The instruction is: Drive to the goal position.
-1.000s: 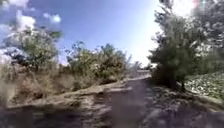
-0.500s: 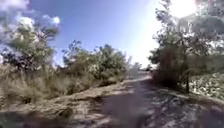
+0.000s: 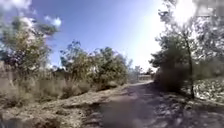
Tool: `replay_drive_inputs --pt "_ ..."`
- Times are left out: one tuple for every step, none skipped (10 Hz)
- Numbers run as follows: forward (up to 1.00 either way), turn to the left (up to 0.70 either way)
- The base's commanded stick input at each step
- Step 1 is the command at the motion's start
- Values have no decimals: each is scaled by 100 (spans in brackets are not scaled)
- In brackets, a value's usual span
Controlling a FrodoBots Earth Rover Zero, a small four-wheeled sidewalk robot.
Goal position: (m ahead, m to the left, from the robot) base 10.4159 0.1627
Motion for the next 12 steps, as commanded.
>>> replay_drive_inputs --pt "70 -10" --pt "70 -13" --pt "70 -14" --pt "70 -4" --pt "70 0" --pt "70 0" --pt "70 -6" --pt "70 -12" --pt "70 -13" --pt "70 -10" --pt "70 0" --pt "70 0"
